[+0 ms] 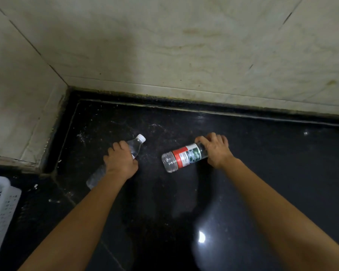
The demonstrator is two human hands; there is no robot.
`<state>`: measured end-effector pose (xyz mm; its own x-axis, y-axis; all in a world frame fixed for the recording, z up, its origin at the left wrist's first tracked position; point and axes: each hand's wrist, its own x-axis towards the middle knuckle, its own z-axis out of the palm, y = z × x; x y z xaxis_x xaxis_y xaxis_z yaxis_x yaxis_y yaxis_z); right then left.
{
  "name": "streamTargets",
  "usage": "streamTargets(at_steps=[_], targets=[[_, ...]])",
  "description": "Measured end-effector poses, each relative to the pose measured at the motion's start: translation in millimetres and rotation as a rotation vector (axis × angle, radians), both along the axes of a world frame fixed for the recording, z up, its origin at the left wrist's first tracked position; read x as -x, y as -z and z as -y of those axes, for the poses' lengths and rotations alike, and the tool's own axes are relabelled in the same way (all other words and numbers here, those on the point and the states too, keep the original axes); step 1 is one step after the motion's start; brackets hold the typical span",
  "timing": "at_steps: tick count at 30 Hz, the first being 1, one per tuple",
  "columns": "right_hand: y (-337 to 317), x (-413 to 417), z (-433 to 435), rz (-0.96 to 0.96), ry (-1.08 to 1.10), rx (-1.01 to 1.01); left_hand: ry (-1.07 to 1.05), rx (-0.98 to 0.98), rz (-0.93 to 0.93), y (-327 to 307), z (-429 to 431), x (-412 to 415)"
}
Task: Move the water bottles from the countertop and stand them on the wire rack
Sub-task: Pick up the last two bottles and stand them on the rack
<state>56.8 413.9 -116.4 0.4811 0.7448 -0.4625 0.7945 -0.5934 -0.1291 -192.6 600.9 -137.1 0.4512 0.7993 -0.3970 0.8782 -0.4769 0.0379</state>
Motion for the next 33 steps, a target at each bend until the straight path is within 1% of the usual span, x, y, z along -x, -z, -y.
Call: streamTargets(at_steps=[5,7,9,11,12,14,15,16,17,19,21,22,23,25,27,28,30,31,33], targets=[[4.4,22.9,70.7,-0.036,-0.092,-0.023,-0.016,0.084,0.070,0.9,43.8,1.1],[3.4,28.5,90.6,-0.117,-0.057,-0.001,-0.016,0.101,0.118,3.2,64.4,2.3],[2.9,30.3,102.3,-0.307,0.126,-0.100,-0.038,0.098,0.162,5.9,82.1,2.6],[2.6,32.3,104.4,-0.447,0.411,-0.277,-0.054,0.088,0.176,7.1,92.9,1.2],[1.4,33.8,102.5,-0.465,0.590,-0.368,-0.053,0.082,0.178,7.3,95.6,0.9],[-1.5,41.8,94.9,-0.407,0.898,-0.502,-0.046,0.072,0.184,7.9,95.5,1.3],[-3.2,49.2,89.8,-0.390,1.008,-0.504,-0.047,0.074,0.188,8.2,94.4,2.1],[-4.5,58.4,85.5,-0.376,1.081,-0.458,-0.047,0.076,0.195,8.8,93.3,2.9],[-3.5,69.2,83.2,-0.347,1.119,-0.380,-0.047,0.077,0.203,9.6,92.4,3.3],[0.6,89.2,85.2,-0.228,1.124,-0.257,-0.050,0.080,0.213,9.9,92.4,3.2],[10.0,96.0,95.2,-0.096,1.063,-0.207,-0.053,0.073,0.215,9.6,93.7,2.7],[11.7,93.6,100.5,-0.075,1.039,-0.189,-0.054,0.070,0.211,9.1,94.6,2.3],[12.2,89.3,106.5,-0.090,1.030,-0.179,-0.053,0.072,0.205,8.0,95.9,1.7],[11.2,81.2,119.0,-0.176,1.014,-0.181,-0.033,0.086,0.191,5.9,99.6,0.9],[4.6,73.3,130.1,-0.288,1.039,-0.254,-0.006,0.110,0.182,3.2,104.4,1.9],[-0.3,69.6,135.4,-0.353,1.096,-0.316,0.008,0.122,0.195,0.7,107.5,3.7],[-9.5,62.5,143.6,-0.464,1.251,-0.450,0.032,0.142,0.271,-8.7,113.9,7.5],[-14.7,58.4,146.6,-0.513,1.325,-0.514,0.020,0.163,0.340,-15.9,116.1,7.8],[-28.6,52.1,149.9,-0.597,1.384,-0.652,-0.052,0.237,0.505,-37.0,118.6,3.2]])
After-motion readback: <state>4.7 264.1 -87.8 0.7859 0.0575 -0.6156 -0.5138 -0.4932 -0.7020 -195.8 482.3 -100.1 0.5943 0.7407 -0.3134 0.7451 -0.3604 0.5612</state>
